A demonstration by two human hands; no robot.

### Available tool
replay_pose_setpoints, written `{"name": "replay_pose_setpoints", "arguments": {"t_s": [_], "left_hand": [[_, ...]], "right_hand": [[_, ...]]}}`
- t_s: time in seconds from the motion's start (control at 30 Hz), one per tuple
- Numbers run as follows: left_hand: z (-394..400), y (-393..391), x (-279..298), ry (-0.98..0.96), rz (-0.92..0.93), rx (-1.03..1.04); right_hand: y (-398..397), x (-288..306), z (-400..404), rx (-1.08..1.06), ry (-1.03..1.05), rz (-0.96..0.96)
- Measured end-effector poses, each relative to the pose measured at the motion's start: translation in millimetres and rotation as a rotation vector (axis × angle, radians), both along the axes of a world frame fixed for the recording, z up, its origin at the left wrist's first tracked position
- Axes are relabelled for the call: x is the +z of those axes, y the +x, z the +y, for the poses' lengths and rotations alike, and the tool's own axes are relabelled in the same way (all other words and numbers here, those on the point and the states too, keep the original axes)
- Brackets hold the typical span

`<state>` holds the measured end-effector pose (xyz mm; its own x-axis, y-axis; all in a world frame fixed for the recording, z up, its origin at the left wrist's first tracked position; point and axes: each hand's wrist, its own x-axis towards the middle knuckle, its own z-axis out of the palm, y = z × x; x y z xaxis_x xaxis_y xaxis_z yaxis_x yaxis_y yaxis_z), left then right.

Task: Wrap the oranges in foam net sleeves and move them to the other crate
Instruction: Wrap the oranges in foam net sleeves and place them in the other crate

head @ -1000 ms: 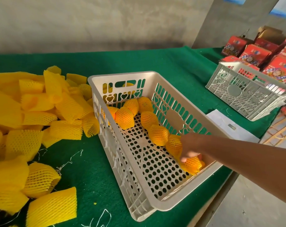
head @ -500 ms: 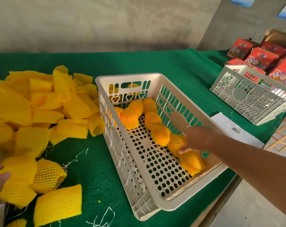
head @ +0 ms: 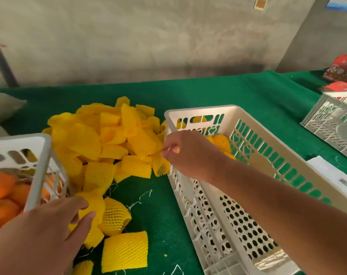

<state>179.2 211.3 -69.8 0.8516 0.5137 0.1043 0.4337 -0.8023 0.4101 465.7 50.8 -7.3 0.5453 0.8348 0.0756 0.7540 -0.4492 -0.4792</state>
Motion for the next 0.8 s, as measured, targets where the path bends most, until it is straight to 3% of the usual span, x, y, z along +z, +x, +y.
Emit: {"name": "replay_pose_setpoints", "arguments": {"t_s": [0.1,0.2,0.27,0.4,0.57,0.8], "left_hand": [[-6,7,24,0.193,-0.03,-0.071],[-16,9,31,0.168,0.112,-0.154],[-16,8,26,0.196,0.043,-0.097],[-17,14,24,0.284,0.14,-0.106],[-14,14,25,0.237,0.167,-0.106],[-11,15,27,0.151,0.112,-0.138]], "right_hand": [[-11,-29,51,0.09,-0.256,-0.042],[-10,-63,93,0.135,-0.558,-0.113],[-5,-87,115,0.188,-0.738,-0.179],[1,-126,135,0.323,-0.99,-0.298],[-5,-128,140,0.216,-0.892,-0.286],[-38,-42,80,0.192,-0.292,0.214]]}}
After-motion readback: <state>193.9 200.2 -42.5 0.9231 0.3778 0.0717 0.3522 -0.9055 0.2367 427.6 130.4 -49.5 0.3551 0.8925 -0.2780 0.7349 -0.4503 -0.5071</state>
